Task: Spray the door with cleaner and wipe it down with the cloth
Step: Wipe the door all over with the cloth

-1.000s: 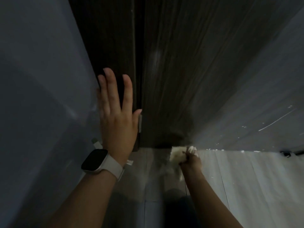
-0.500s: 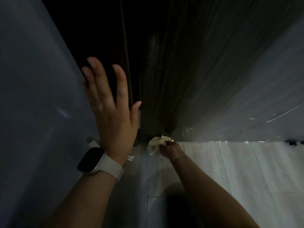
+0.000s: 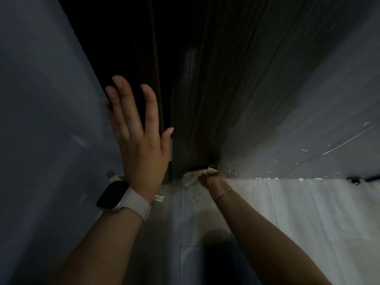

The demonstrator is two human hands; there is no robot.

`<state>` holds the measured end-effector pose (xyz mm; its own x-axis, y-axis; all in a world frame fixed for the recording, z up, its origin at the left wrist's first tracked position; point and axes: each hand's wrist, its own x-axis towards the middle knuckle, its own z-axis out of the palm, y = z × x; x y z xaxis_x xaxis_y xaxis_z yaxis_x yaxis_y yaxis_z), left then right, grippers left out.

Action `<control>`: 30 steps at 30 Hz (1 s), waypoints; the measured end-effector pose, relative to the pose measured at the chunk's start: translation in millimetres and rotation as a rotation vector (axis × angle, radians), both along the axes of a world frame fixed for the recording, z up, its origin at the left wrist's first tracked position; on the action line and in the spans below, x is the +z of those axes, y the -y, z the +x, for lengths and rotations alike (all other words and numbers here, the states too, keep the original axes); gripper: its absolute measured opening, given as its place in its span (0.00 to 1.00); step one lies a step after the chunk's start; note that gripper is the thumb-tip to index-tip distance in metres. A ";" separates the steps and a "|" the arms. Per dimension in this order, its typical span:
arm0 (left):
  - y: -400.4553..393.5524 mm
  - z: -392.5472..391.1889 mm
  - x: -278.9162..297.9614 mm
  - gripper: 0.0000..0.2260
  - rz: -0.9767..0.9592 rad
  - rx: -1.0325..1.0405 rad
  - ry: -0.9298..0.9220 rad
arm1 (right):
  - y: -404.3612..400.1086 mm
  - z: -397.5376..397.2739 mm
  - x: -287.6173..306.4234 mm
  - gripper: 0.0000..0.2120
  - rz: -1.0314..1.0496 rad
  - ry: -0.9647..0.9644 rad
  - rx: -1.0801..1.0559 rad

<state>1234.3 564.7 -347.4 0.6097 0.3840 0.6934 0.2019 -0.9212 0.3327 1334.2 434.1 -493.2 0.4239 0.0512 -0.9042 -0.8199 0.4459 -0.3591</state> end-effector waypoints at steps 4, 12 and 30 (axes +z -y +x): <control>-3.6 -0.1 -0.3 0.38 0.011 -0.011 -0.012 | 10.0 1.6 -9.0 0.19 0.232 -0.151 -0.249; -4.8 -0.8 -1.3 0.40 -0.002 -0.026 -0.031 | 110.5 47.8 20.3 0.20 0.058 -0.072 -0.372; -8.4 -16.9 1.6 0.42 -0.020 -0.138 -0.073 | 81.3 32.2 62.6 0.21 0.154 -0.087 -0.399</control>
